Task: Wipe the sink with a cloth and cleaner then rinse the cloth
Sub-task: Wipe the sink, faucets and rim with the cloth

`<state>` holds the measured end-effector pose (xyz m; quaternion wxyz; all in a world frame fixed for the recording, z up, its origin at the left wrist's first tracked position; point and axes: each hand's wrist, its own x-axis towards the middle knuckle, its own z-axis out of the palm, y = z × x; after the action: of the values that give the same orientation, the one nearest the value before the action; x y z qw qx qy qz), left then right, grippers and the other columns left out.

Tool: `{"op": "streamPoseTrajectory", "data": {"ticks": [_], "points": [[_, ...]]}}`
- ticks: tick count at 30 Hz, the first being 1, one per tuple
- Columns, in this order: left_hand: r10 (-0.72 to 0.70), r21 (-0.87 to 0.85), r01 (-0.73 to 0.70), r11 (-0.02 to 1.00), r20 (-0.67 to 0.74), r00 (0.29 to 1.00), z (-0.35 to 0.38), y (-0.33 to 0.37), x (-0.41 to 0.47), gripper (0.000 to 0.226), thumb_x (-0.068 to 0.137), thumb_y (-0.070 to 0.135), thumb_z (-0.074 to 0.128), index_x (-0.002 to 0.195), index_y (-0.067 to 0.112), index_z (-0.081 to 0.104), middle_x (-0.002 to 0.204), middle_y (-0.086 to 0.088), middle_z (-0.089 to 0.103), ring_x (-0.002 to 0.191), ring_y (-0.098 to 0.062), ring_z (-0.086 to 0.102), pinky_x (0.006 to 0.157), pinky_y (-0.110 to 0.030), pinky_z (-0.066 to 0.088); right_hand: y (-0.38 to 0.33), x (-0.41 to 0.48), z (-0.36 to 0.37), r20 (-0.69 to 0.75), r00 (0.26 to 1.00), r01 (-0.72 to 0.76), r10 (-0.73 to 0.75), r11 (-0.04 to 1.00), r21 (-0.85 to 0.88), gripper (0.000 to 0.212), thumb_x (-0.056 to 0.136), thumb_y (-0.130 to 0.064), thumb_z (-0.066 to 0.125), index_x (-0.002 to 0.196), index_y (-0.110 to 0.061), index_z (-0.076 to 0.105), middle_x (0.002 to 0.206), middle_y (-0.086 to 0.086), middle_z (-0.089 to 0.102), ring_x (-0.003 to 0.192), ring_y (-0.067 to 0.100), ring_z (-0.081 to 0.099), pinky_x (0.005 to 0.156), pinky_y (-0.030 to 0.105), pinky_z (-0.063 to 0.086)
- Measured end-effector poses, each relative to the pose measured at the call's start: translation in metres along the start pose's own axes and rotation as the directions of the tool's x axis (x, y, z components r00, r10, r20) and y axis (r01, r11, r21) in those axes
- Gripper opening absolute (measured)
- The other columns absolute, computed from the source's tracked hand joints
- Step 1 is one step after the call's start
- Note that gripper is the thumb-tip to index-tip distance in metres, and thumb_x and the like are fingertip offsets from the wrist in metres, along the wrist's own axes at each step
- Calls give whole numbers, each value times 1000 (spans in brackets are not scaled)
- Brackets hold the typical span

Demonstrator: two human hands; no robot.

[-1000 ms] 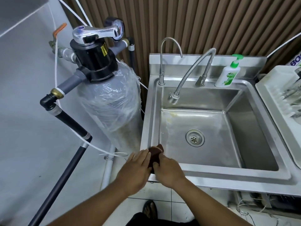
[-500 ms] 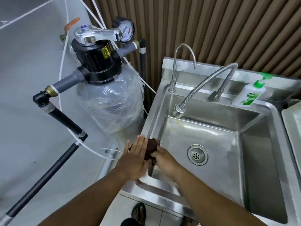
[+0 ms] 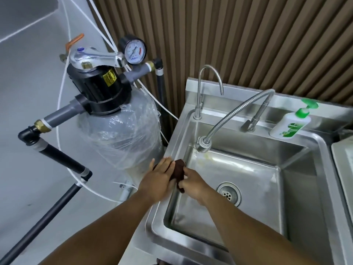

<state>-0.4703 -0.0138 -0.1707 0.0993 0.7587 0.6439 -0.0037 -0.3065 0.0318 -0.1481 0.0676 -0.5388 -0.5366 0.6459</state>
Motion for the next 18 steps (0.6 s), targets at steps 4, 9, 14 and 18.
{"op": "streamPoseTrajectory", "data": {"ticks": [4, 9, 14, 18], "points": [[56, -64, -68, 996, -166, 985, -2, -5, 4, 38, 94, 31, 47, 115, 13, 73, 125, -4, 66, 115, -28, 64, 111, -48, 39, 0, -7, 9, -107, 993, 44, -50, 997, -57, 48, 68, -17, 77, 114, -15, 63, 102, 8, 71, 91, 25, 70, 79, 39, 57], [1, -504, 3, 864, 8, 1000, -51, 10, 3, 26, 104, 33, 40, 98, 14, 56, 87, -1, 63, 78, -16, 59, 72, -36, 49, -8, -38, 3, -344, 890, 226, -299, 945, -236, 26, 91, -19, 61, 116, -26, 65, 91, -2, 73, 82, 16, 68, 78, 29, 53], [58, -784, 148, 603, 229, 972, -95, 42, 14, 35, 103, 35, 52, 70, 30, 62, 64, 13, 60, 63, -4, 58, 61, -22, 44, -11, -76, -38, -347, 891, 200, -292, 940, -277, 15, 95, -24, 51, 96, -24, 66, 95, 1, 68, 90, 19, 64, 83, 35, 50], [107, -920, 326, 218, 355, 929, -110, 74, 22, 26, 101, 36, 58, 87, 18, 71, 82, -3, 71, 76, -12, 67, 65, -21, 51, -6, -105, -66, -381, 910, 149, -162, 987, -62, 24, 93, -31, 49, 86, -20, 70, 92, 3, 72, 92, 25, 67, 88, 42, 51]]}}
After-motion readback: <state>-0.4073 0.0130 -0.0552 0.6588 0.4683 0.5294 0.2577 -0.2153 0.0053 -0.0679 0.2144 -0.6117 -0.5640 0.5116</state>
